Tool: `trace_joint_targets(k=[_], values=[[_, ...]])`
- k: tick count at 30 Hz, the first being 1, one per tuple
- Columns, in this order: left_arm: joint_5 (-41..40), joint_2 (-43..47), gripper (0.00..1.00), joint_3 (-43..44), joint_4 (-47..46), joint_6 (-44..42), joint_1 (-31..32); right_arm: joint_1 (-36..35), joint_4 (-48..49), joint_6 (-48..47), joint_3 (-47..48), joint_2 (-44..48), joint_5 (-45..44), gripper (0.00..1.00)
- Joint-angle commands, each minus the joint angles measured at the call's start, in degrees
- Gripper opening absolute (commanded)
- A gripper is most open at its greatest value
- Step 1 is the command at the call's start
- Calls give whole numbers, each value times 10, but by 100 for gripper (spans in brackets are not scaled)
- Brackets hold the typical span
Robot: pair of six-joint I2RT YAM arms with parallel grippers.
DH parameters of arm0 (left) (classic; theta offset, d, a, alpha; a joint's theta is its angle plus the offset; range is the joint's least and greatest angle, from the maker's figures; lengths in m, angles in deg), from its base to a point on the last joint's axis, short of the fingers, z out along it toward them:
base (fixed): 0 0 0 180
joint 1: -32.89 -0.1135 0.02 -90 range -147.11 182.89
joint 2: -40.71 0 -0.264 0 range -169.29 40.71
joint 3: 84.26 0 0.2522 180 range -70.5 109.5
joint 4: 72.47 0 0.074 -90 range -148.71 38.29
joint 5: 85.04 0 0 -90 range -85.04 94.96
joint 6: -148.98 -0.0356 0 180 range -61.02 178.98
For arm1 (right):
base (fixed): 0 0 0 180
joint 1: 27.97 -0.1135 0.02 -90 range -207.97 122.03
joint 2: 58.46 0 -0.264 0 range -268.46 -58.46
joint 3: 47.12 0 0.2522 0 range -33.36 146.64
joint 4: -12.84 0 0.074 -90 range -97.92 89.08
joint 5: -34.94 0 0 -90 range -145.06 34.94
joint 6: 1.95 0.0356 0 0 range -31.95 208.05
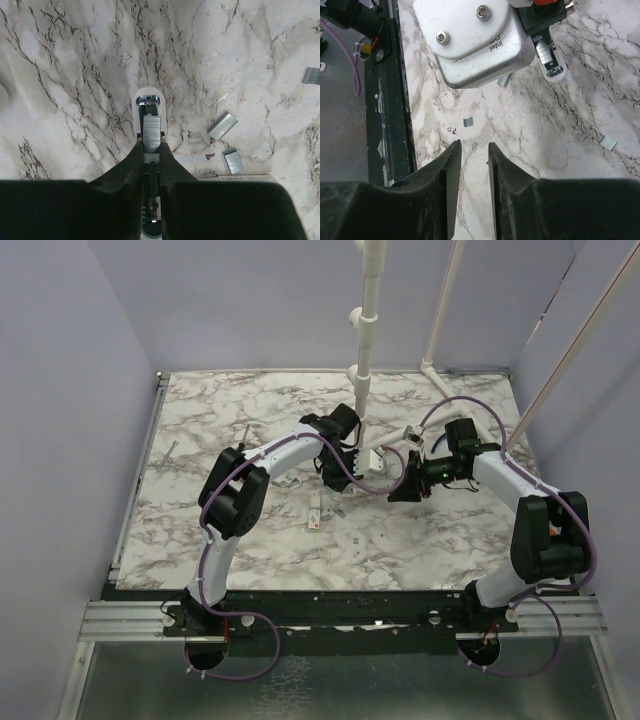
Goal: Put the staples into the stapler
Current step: Install the staple into the stapler.
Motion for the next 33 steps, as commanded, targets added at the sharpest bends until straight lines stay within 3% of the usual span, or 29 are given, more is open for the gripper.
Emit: trace_joint_targets(k=[1, 33], values=[[12, -9, 0, 18, 2, 3, 0, 2, -12, -15, 19, -8, 10, 32], [19, -5, 0, 18, 2, 4, 1, 2, -16, -19, 20, -11, 10, 32]])
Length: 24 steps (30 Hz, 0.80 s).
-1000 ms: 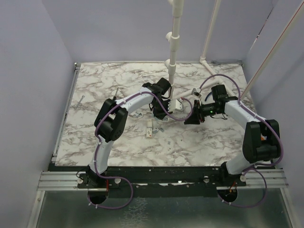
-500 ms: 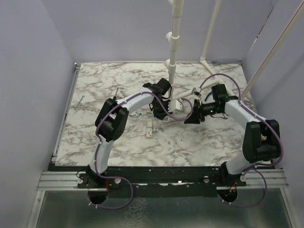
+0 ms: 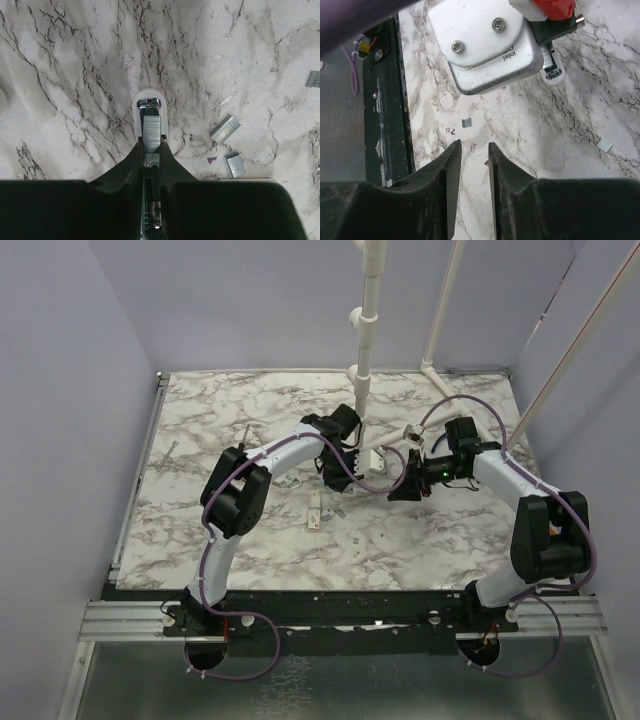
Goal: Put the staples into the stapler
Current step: Install the staple into the stapler.
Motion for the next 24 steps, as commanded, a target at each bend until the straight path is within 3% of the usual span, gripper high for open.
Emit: trace_joint_targets(k=[1, 24], values=[[21, 7, 0, 12, 2, -1, 1, 2, -12, -11, 14, -11, 10, 32], [39, 20, 0, 9, 3, 4, -10, 2, -15, -13, 13, -11, 9, 32]])
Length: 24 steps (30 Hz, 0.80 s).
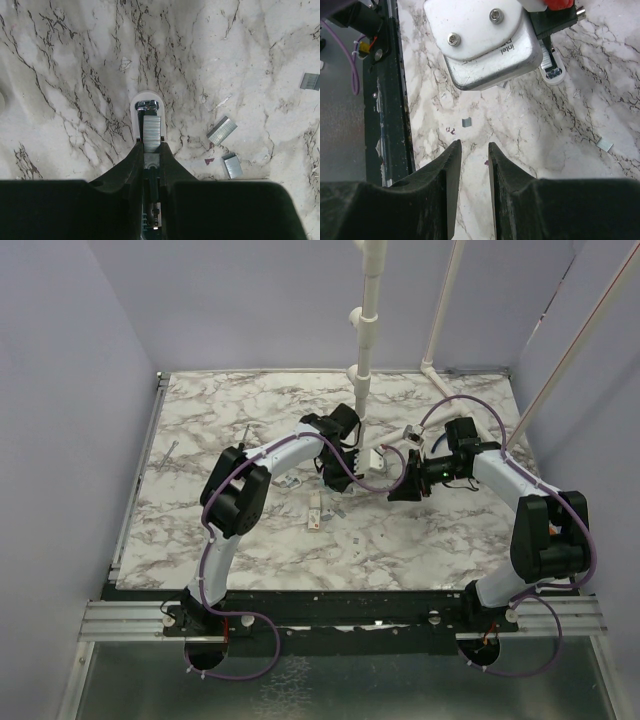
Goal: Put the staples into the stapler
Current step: Install the staple into the stapler.
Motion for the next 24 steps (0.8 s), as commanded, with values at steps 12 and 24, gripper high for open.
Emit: trace_joint_targets(k=[12, 24], values=[[21, 13, 0, 10, 2, 3, -10, 2, -13, -12, 14, -9, 9, 32], [34, 20, 0, 16, -9, 40, -10, 2, -16, -13, 16, -12, 11, 32]])
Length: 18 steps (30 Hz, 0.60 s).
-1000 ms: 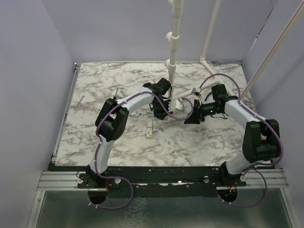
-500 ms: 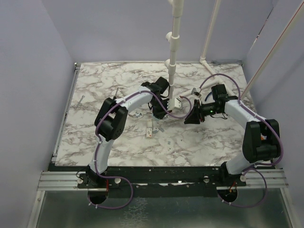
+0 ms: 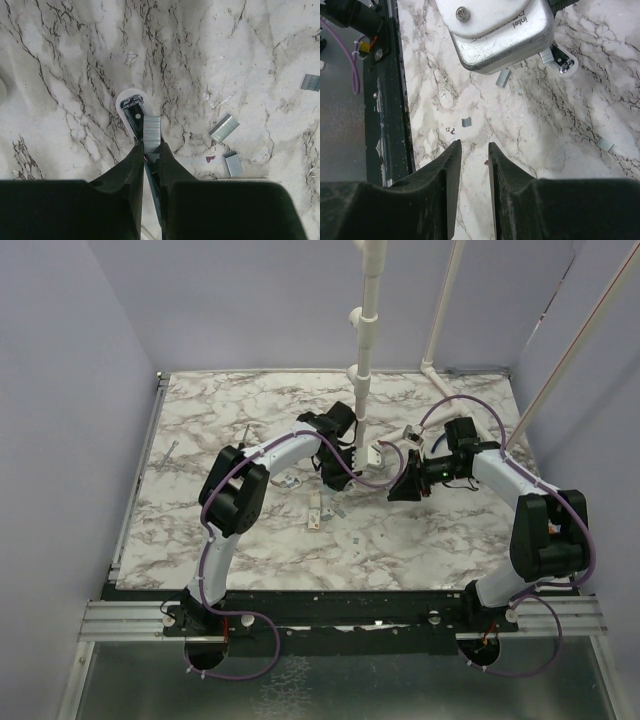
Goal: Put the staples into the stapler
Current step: Install the staple into the stapler.
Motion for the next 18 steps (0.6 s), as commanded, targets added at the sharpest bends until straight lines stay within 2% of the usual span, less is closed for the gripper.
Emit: trace_joint_targets(k=[1, 8, 18], values=[[24, 23, 0, 13, -16, 40, 0, 1, -15, -13, 15, -9, 11, 32], [15, 41, 0, -8, -68, 112, 0, 2, -16, -14, 15, -7, 11, 32], [-27, 56, 0, -35, -85, 197, 2, 2, -18, -17, 16, -11, 10, 32]])
